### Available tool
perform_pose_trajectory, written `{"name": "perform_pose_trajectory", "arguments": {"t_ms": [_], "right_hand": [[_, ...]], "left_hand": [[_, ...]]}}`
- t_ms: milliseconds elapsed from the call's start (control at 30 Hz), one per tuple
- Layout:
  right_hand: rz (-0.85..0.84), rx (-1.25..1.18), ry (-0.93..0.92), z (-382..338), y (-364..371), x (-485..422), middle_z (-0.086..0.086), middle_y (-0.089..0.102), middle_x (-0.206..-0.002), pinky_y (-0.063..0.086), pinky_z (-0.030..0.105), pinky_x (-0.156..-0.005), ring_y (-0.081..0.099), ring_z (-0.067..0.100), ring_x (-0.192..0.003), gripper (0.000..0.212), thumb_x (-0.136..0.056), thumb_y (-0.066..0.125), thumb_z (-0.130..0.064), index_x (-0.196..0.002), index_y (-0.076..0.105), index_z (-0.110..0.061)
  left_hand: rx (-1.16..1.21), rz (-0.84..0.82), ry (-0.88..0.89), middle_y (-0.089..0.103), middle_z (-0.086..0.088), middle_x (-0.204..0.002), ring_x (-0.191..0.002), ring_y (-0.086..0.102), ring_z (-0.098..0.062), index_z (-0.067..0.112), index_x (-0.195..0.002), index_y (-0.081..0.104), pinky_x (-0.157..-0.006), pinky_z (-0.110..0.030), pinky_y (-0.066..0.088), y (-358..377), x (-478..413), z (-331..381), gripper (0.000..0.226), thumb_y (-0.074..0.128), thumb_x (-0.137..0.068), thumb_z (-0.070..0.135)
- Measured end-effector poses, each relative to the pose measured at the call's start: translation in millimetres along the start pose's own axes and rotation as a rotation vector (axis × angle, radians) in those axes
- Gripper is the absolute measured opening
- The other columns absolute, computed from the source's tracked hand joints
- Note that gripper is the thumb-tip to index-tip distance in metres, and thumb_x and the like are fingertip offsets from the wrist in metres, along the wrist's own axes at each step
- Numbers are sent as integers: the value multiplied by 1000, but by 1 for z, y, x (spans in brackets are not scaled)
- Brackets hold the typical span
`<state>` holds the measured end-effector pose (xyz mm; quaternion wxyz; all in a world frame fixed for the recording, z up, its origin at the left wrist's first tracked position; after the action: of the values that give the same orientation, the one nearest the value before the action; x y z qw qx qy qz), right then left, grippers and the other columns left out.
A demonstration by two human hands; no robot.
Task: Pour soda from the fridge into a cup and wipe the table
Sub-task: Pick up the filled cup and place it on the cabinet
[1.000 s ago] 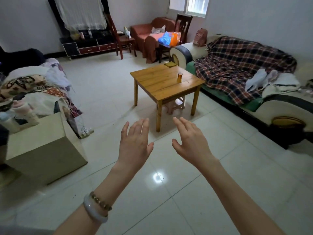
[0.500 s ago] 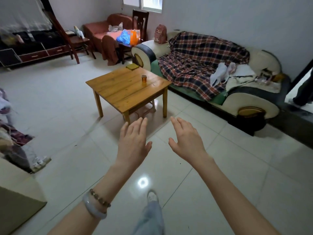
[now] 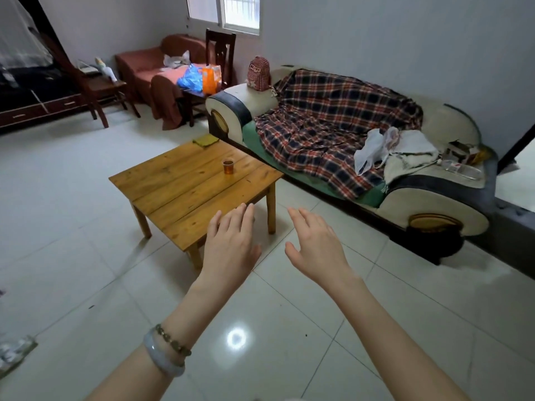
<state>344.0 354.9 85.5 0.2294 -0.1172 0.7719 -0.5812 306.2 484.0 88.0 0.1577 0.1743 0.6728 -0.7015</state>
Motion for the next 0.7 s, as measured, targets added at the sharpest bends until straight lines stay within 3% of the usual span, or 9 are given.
{"name": "perform_pose_trajectory", "arguments": {"t_ms": [400, 700], "right_hand": [[-49, -41, -78, 70, 52, -192, 8, 38, -146, 31, 33, -108, 35, 22, -133, 67, -89, 56, -28, -146, 26, -14], [-116, -85, -215, 131, 86, -369, 10, 37, -147, 34, 37, -109, 34, 22, -135, 66, -89, 54, -29, -147, 25, -13]], "left_hand": [[-22, -59, -92, 58, -15, -128, -118, 57, -28, 3, -131, 50, -103, -46, 38, 113, -160, -49, 75, 79, -69, 34], [-59, -86, -214, 62, -18, -121, -110, 62, -31, -1, -125, 55, -95, -50, 47, 193, -307, -81, 76, 83, -63, 33]]}}
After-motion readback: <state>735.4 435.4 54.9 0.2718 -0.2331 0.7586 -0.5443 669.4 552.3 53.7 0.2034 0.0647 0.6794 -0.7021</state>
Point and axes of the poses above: each hand's wrist, its own x-axis away from the middle knuckle, its own y-axis out of the palm, z = x × y, the point moved 9 cm from there along -x, towards the middle knuckle
